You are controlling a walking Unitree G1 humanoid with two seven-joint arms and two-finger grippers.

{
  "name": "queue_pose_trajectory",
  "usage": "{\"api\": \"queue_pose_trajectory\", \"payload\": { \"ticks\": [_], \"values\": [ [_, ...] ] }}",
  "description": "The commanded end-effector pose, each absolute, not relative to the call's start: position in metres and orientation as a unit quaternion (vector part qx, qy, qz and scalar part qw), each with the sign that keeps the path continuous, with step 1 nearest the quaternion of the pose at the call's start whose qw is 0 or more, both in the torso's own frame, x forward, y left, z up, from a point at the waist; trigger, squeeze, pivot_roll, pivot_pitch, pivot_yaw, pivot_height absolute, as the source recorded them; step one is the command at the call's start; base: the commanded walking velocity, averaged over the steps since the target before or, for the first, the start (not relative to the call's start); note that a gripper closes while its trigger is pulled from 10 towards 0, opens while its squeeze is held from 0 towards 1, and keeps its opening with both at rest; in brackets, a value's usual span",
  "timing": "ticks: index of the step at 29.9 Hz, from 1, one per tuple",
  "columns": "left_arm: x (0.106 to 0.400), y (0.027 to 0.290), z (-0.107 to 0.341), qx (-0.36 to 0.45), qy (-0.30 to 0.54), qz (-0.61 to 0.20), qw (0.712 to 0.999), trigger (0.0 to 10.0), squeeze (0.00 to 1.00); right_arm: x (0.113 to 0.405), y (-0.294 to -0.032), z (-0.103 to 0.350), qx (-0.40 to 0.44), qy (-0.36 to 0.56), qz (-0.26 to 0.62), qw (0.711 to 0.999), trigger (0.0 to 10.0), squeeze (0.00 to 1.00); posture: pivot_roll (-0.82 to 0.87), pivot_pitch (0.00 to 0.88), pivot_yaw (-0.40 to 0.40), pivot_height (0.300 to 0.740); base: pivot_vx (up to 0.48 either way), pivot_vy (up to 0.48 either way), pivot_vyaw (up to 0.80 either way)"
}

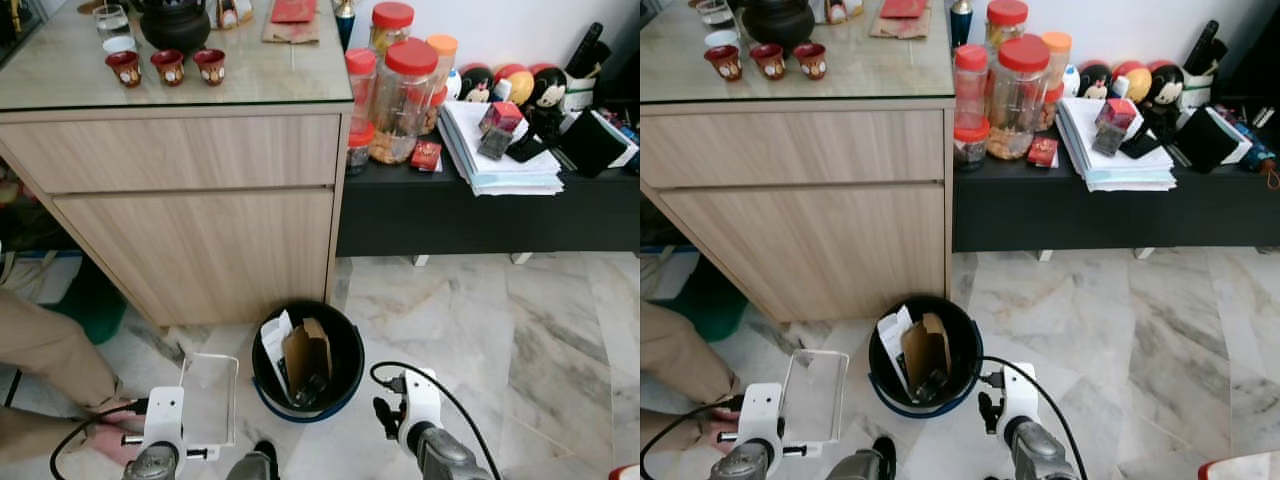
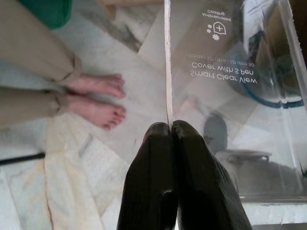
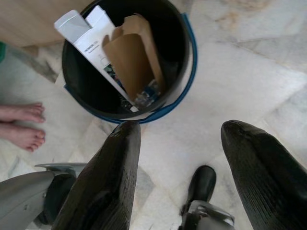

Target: Picking trash to rubbish bin

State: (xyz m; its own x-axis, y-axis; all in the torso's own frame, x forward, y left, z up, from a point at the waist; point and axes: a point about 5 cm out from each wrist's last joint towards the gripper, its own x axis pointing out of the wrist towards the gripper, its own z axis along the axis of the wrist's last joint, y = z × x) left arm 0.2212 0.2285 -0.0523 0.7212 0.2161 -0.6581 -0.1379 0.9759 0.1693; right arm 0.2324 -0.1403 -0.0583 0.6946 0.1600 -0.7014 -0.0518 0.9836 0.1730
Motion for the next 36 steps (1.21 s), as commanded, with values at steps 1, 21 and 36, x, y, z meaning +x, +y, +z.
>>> {"api": "queue_pose_trajectory", "payload": {
  "ticks": [1,21,36],
  "values": [
    [0.216,0.2306,-0.0554,0.055,0.372,0.098,0.921,10.0,0.0,0.2267,-0.1431,-0.0619,0.078,0.393,0.051,0.915,10.0,0.0,0.14,0.173,-0.03,0.74,0.0,0.0,0.0],
    [0.2225,0.2306,-0.0512,0.061,0.362,0.092,0.926,10.0,0.0,0.2279,-0.1399,-0.061,0.077,0.389,0.055,0.916,10.0,0.0,0.15,0.163,-0.024,0.74,0.061,0.0,0.0],
    [0.2249,0.2324,-0.0488,0.065,0.355,0.093,0.928,10.0,0.0,0.2268,-0.1389,-0.0617,0.082,0.39,0.053,0.915,10.0,0.0,0.15,0.181,-0.017,0.74,0.258,0.0,0.0]
  ]
}}
